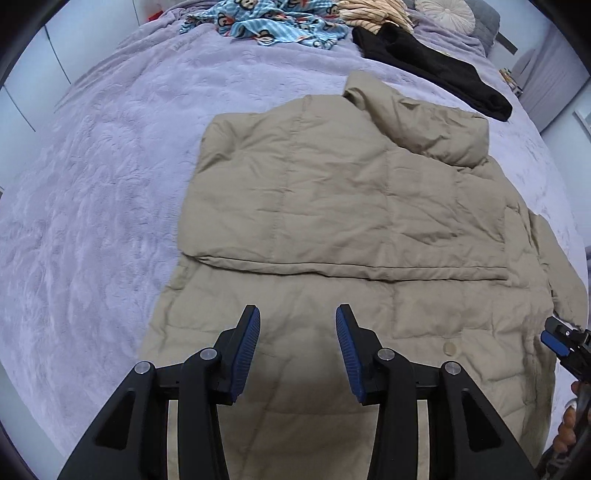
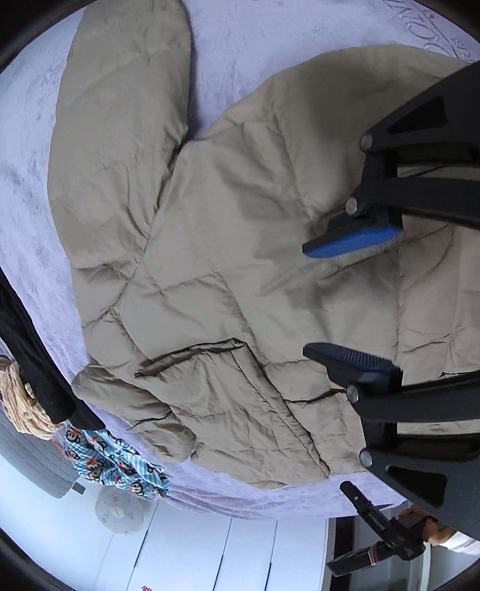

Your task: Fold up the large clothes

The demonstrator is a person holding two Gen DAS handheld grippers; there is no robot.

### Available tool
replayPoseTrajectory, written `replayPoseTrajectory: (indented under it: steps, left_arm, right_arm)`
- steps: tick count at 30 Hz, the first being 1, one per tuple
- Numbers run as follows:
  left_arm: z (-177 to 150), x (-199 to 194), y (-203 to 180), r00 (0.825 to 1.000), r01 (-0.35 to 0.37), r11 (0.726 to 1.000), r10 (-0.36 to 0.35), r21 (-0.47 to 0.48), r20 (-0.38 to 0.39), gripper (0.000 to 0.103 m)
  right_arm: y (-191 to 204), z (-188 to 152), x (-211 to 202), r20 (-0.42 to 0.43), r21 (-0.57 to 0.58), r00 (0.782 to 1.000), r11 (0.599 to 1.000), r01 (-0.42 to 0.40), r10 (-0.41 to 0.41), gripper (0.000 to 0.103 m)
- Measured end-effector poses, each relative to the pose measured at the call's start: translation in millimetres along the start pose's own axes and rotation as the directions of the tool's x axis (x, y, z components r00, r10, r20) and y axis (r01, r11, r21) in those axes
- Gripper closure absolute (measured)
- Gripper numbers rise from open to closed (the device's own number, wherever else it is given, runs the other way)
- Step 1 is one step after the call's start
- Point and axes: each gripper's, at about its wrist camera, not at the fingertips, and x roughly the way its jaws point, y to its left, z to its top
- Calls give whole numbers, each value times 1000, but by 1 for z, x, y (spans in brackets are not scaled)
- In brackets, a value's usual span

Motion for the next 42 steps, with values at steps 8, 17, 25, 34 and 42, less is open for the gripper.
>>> replayPoseTrajectory:
  steps: [8, 17, 25, 34, 42]
  left_arm:
    - [1, 12, -81, 999, 43, 993, -44, 106, 7, 11]
    - [4, 16, -140, 998, 55, 986, -61, 160, 30, 0]
    - [0, 30, -186, 996, 89, 972, -85, 216, -30, 0]
    - [4, 29, -212, 996, 87, 971, -85, 224, -17, 0]
    - [13, 19, -193, 998, 25, 988, -32, 153, 47, 0]
  right_arm:
    - [-61, 9, -29, 46, 122, 999, 992, -33, 27, 29]
    - [-144, 20, -56, 145, 302, 987, 946, -117, 75, 16]
    - [-221, 42, -78, 312, 449, 943, 856, -254, 117, 0]
    - [-315, 72, -64, 499, 604, 845, 622, -499, 193, 0]
    - [-335, 107, -36, 556, 618, 758, 441, -651, 340, 87]
